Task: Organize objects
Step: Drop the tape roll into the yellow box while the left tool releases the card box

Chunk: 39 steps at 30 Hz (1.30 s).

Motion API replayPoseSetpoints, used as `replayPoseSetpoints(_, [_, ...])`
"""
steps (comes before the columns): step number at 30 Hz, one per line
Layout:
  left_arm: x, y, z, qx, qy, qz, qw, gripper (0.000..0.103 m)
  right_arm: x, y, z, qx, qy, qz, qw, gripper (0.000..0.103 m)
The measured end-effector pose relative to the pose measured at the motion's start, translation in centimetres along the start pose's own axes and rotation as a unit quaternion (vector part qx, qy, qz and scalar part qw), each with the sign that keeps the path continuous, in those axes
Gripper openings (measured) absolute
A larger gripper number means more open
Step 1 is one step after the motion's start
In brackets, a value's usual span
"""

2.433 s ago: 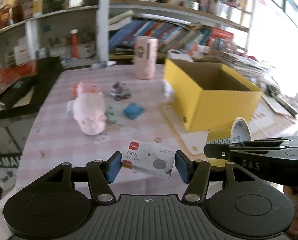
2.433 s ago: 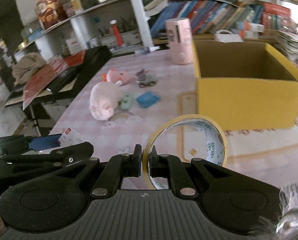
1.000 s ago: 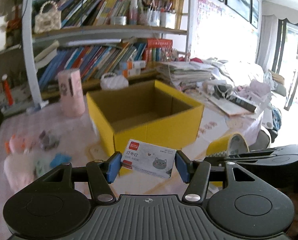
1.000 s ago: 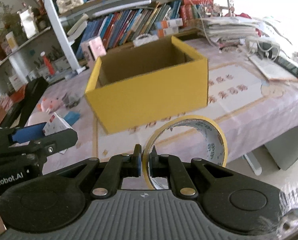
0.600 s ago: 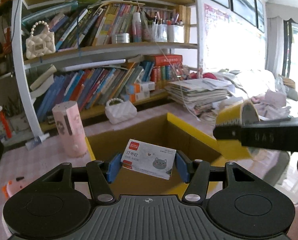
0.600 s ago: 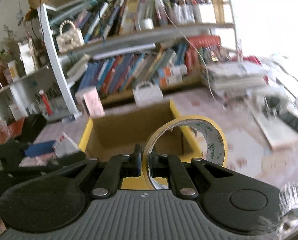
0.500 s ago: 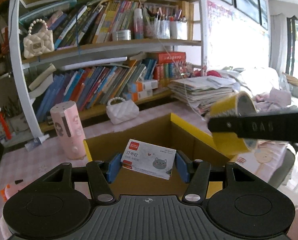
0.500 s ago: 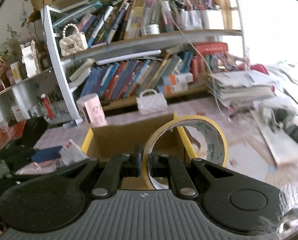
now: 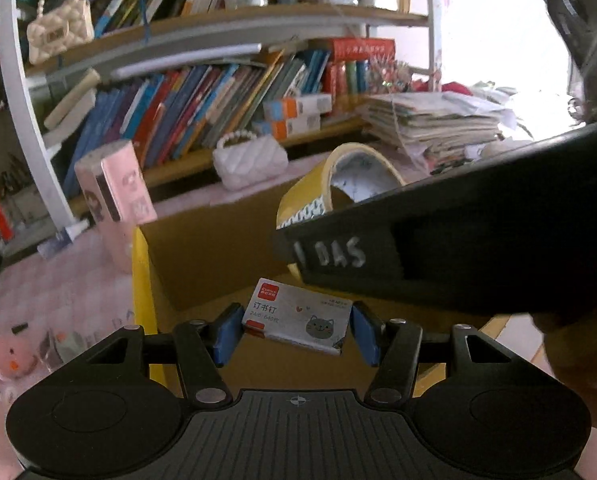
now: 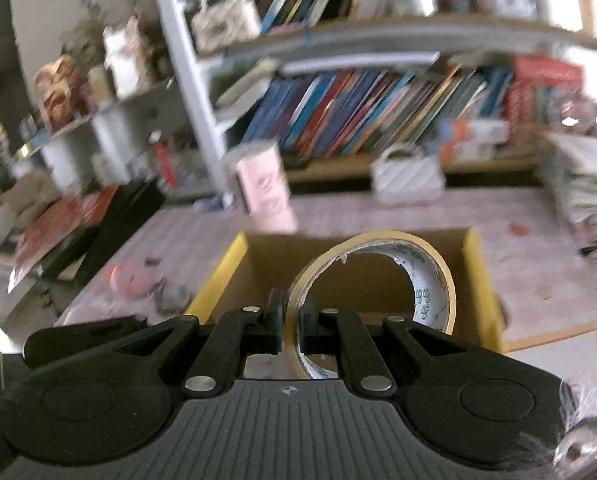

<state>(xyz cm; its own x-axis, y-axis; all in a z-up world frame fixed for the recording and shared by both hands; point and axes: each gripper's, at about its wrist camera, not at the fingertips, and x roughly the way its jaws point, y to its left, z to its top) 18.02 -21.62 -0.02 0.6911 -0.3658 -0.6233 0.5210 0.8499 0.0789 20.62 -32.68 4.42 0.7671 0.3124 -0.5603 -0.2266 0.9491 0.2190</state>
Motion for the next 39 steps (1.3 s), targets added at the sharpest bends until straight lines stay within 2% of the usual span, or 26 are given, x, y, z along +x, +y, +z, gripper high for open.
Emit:
replayPoseSetpoints(10, [1.5, 0.4, 0.0, -0.025, 0.029, 0.01, 0.9992, 0.057, 4.4, -2.7, -0.4, 0.019, 0.084, 0.023, 0.996, 0.007])
replayPoseSetpoints(18, [1.7, 0.9, -0.2, -0.051, 0.039, 0.006, 0.9979, 0.058, 6.3, -4.5, -0.9, 0.072, 0.142, 0.026, 0.987, 0.008])
replayPoseSetpoints(21, [1.4, 1.0, -0.4, -0.052, 0.035, 0.008, 0.998, 0.061, 6.5, -5.1, -1.2, 0.09, 0.152, 0.023, 0.984, 0.016])
replayPoseSetpoints(22, [1.2, 0.9, -0.4, -0.051, 0.033, 0.008, 0.9981, 0.064, 6.4, -5.3, -1.3, 0.1, 0.155, 0.021, 0.983, 0.022])
replayPoseSetpoints(24, [0.7, 0.9, -0.4, -0.047, 0.024, 0.014, 0.9985, 0.074, 6.1, -5.6, -1.4, 0.114, 0.152, 0.025, 0.982, 0.024])
replayPoseSetpoints(26, [-0.1, 0.9, -0.4, -0.046, 0.012, 0.02, 0.9987, 0.079, 5.5, -5.5, -1.3, 0.117, 0.149, 0.028, 0.981, 0.034])
replayPoseSetpoints(28, [-1.0, 1.0, -0.3, -0.046, -0.002, 0.024, 0.9987, 0.079, 4.8, -5.3, -1.0, 0.118, 0.142, 0.026, 0.983, 0.04])
replayPoseSetpoints(31, [-2.9, 1.2, -0.5, -0.05, -0.025, 0.031, 0.998, 0.08, 3.3, -5.3, -0.9, 0.123, 0.128, 0.018, 0.984, 0.04])
replayPoseSetpoints(35, [-5.5, 1.9, -1.1, -0.064, -0.052, 0.041, 0.9957, 0.08, 0.8, -4.8, -1.0, 0.123, 0.089, -0.018, 0.988, 0.04])
replayPoseSetpoints(39, [-8.3, 3.0, -1.8, -0.081, -0.075, 0.059, 0.9922, 0.08, -1.9, -3.6, -1.3, 0.104, 0.025, -0.077, 0.991, 0.04])
